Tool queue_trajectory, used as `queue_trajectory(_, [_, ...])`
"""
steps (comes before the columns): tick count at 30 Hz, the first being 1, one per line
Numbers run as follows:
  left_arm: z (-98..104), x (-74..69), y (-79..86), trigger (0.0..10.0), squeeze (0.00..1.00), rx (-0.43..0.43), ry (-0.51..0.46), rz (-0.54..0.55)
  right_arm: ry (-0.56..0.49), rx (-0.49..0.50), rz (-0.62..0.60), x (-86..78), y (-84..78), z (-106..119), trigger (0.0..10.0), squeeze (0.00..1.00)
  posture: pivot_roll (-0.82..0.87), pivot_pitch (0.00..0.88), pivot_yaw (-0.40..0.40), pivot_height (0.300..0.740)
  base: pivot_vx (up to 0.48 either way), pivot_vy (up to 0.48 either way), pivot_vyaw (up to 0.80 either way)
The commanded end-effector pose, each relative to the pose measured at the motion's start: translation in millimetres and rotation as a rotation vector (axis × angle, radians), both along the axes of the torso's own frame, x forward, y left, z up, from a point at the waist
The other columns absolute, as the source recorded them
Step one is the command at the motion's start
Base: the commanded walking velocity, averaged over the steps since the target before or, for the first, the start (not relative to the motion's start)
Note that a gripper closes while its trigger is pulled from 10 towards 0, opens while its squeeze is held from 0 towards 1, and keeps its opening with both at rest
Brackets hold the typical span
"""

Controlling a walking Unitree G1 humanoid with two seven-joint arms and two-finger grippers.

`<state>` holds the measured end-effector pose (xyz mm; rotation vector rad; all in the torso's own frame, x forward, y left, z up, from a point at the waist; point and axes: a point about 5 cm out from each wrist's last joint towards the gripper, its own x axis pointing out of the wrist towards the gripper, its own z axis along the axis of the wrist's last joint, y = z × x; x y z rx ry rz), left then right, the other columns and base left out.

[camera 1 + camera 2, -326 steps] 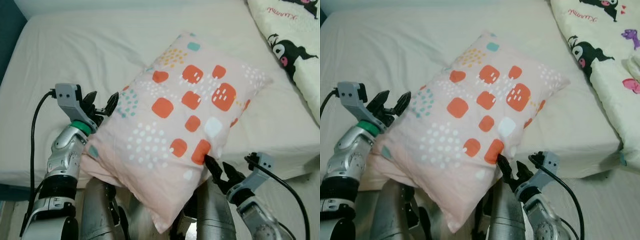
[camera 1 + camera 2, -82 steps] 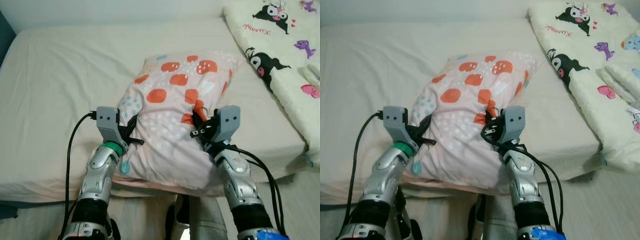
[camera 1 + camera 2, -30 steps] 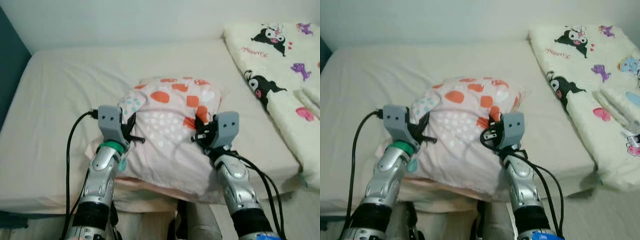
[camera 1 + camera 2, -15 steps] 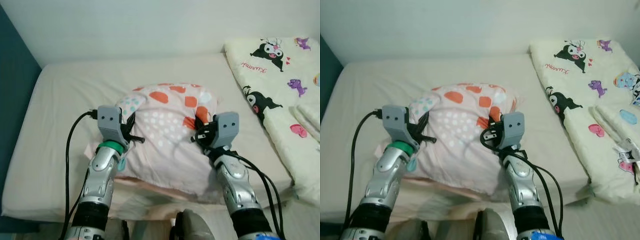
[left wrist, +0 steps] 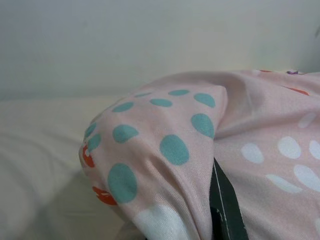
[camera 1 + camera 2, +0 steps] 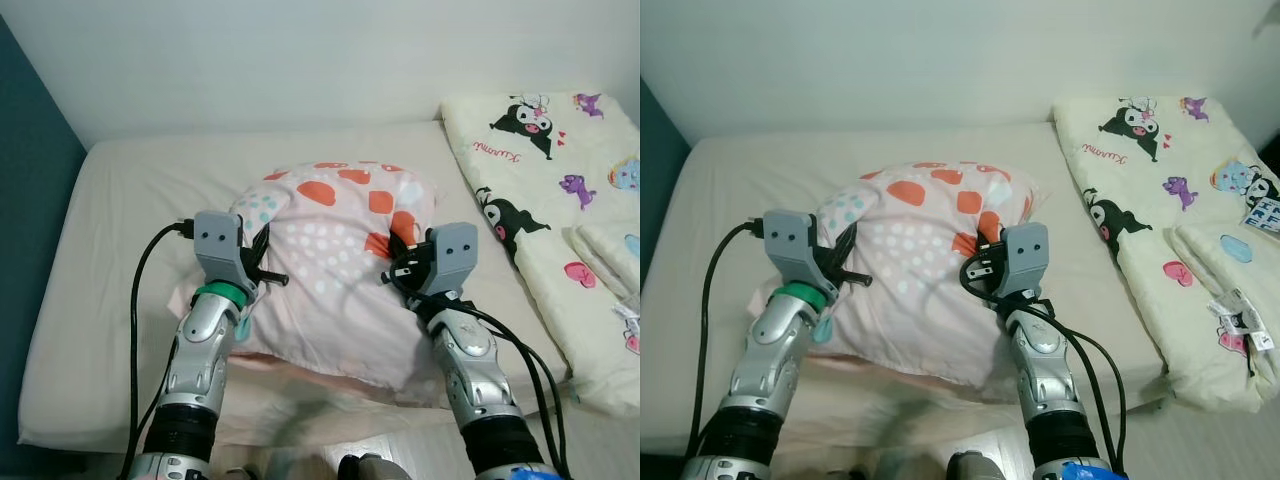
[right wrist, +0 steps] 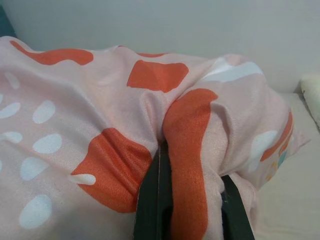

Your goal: Clean up the room

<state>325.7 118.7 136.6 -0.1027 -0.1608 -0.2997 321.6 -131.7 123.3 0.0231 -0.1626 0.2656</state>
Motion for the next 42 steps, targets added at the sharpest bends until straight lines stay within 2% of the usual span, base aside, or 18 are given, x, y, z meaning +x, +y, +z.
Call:
queue_trajectory(1, [9, -2.3, -7.3, 10.0, 0.00, -0.009, -0.064, -0.025, -0.026, 0.019, 0.042, -2.1, 9.6, 2, 10.0, 0.00, -0.01, 0.067, -0.011, 0.740, 0.000, 0.000, 0.00])
queue_trajectory(8, [0, -4.8, -7.1, 10.0, 0.00, 0.026, -0.036, -0.022, 0.036, 0.012, 0.029, -6.4, 8.9, -14, 10.0, 0.00, -0.01, 0.068, -0.011, 0.740, 0.000, 0.000, 0.00])
queue_trajectory(10, [-9, -6.0, -6.0, 10.0, 0.00, 0.036, -0.004, -0.019, 0.049, 0.034, 0.016, -9.6, 7.1, -20, 10.0, 0.00, -0.01, 0.065, -0.011, 0.740, 0.000, 0.000, 0.00])
queue_trajectory(13, [-30, -7.8, -5.3, 10.0, 0.00, 0.080, 0.088, -0.027, 0.105, 0.017, 0.004, -12.9, 5.4, -36, 10.0, 0.00, -0.01, 0.060, -0.009, 0.740, 0.000, 0.000, 0.00])
queue_trajectory(14, [-47, -10.1, -5.5, 10.0, 0.00, 0.134, 0.157, -0.027, 0.181, -0.013, -0.017, -15.9, 2.6, -53, 10.0, 0.00, -0.01, 0.055, -0.008, 0.740, 0.000, 0.000, 0.00])
queue_trajectory(17, [-52, -11.0, -5.4, 10.0, 0.00, 0.152, 0.176, -0.025, 0.206, -0.023, -0.026, -17.1, 1.5, -59, 10.0, 0.00, -0.01, 0.055, -0.008, 0.740, 0.000, 0.000, 0.00])
queue_trajectory(18, [-66, -14.4, -6.1, 10.0, 0.00, 0.179, 0.236, -0.035, 0.274, -0.056, -0.039, -20.7, -0.7, -72, 10.0, 0.00, -0.01, 0.052, -0.007, 0.740, 0.000, 0.000, 0.00])
queue_trajectory(19, [-66, -14.4, -6.1, 10.0, 0.00, 0.179, 0.236, -0.035, 0.274, -0.056, -0.039, -20.7, -0.7, -72, 10.0, 0.00, -0.01, 0.052, -0.007, 0.740, 0.000, 0.000, 0.00])
queue_trajectory(20, [-87, -22.4, -7.2, 10.0, 0.00, 0.205, 0.333, -0.056, 0.377, -0.088, -0.064, -27.7, -4.8, -92, 10.0, 0.00, -0.01, 0.050, -0.006, 0.740, 0.000, 0.000, 0.00])
queue_trajectory(22, [-87, -22.4, -7.2, 10.0, 0.00, 0.205, 0.333, -0.056, 0.377, -0.088, -0.064, -27.7, -4.8, -92, 10.0, 0.00, -0.01, 0.050, -0.006, 0.740, 0.000, 0.000, 0.00])
queue_trajectory(23, [-99, -28.6, -6.8, 10.0, 0.00, 0.202, 0.386, -0.063, 0.412, -0.081, -0.079, -31.0, -6.0, -99, 10.0, 0.00, -0.02, 0.049, -0.003, 0.740, 0.000, 0.000, 0.00])
queue_trajectory(26, [-105, -32.1, -4.3, 10.0, 0.00, 0.206, 0.409, -0.050, 0.410, -0.076, -0.081, -31.9, -5.5, -100, 10.0, 0.00, -0.01, 0.046, -0.002, 0.740, 0.000, 0.000, 0.00])
queue_trajectory(27, [-110, -35.1, -2.4, 5.2, 0.00, 0.196, 0.431, -0.051, 0.414, -0.073, -0.073, -33.7, -4.5, -102, 4.1, 0.00, -0.01, 0.039, -0.002, 0.740, 0.000, 0.000, 0.00])
queue_trajectory(29, [-114, -36.7, -1.3, 5.2, 0.00, 0.189, 0.445, -0.053, 0.416, -0.071, -0.068, -34.8, -3.8, -104, 4.1, 0.00, -0.01, 0.038, -0.003, 0.740, 0.000, 0.000, 0.00])
queue_trajectory(30, [-121, -39.8, 0.8, 0.0, 0.00, 0.192, 0.473, -0.047, 0.437, -0.073, -0.066, -38.2, -4.0, -110, 0.0, 0.00, -0.01, 0.033, -0.005, 0.740, 0.000, 0.000, 0.00])
queue_trajectory(34, [-128, -43.9, 2.3, 0.0, 0.00, 0.203, 0.509, -0.049, 0.464, -0.083, -0.066, -42.7, -4.6, -117, 0.0, 0.00, -0.01, 0.030, -0.006, 0.740, 0.000, 0.000, 0.00])
queue_trajectory(36, [-140, -52.2, 1.7, 0.0, 0.00, 0.214, 0.571, -0.071, 0.498, -0.088, -0.065, -48.8, -5.0, -125, 0.0, 0.00, -0.01, 0.023, -0.005, 0.740, 0.000, 0.000, 0.00])
queue_trajectory(42, [-143, -55.0, -1.4, 0.0, 0.00, 0.213, 0.580, -0.094, 0.506, -0.088, -0.065, -49.8, -4.5, -128, 0.0, 0.00, -0.01, 0.023, -0.005, 0.740, 0.000, 0.000, 0.00])
